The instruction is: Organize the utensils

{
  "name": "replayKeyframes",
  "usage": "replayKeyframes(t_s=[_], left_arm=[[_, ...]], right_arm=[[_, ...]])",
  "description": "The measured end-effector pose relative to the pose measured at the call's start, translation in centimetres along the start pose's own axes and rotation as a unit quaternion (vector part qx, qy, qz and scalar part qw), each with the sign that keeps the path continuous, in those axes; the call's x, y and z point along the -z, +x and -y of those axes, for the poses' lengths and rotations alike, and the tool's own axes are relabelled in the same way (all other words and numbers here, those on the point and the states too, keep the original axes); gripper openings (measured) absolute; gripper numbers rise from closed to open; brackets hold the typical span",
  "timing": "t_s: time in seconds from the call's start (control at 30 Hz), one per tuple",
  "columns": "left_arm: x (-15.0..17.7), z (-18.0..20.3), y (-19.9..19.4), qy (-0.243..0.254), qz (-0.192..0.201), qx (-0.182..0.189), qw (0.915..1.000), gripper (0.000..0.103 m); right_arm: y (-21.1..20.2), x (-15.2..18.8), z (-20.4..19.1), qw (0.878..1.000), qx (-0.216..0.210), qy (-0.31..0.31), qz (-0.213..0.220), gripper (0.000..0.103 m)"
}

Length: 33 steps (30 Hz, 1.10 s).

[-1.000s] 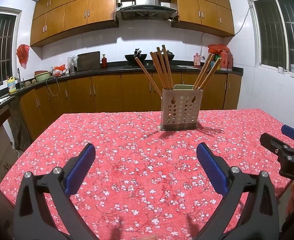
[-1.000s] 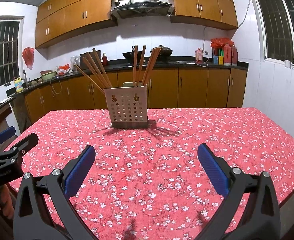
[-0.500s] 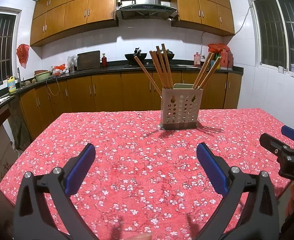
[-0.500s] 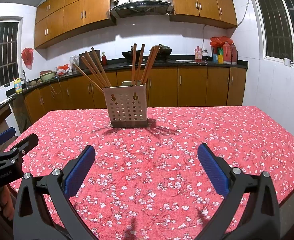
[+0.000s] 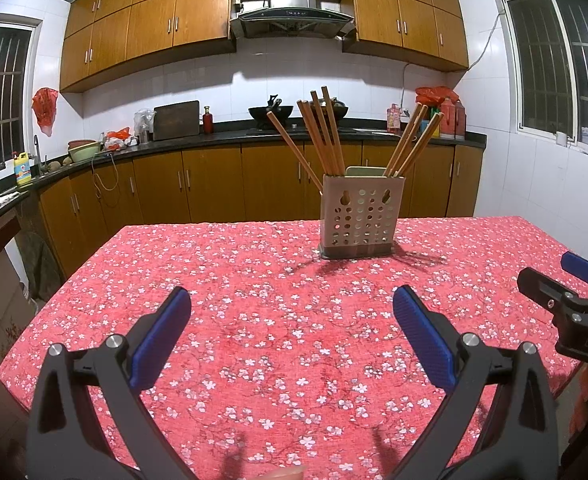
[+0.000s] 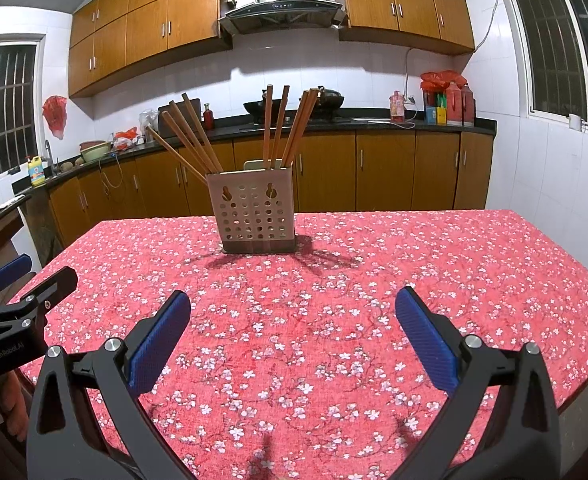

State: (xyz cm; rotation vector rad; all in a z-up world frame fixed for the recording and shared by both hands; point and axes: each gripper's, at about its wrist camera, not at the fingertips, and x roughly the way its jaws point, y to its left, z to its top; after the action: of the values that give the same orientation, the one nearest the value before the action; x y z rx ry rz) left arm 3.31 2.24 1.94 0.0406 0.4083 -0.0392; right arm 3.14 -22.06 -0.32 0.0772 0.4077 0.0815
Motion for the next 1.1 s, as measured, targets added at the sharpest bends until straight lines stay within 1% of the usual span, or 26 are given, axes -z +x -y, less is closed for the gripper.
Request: replayKeyframes(t_s=[1.1], left_arm=[[0.79,-0.04,0.53,-0.001,-0.007,0.005,1.0,0.099]], right_arm=[[0.19,0.78,0.06,1.0,-0.005,0.003,-0.008,0.101]])
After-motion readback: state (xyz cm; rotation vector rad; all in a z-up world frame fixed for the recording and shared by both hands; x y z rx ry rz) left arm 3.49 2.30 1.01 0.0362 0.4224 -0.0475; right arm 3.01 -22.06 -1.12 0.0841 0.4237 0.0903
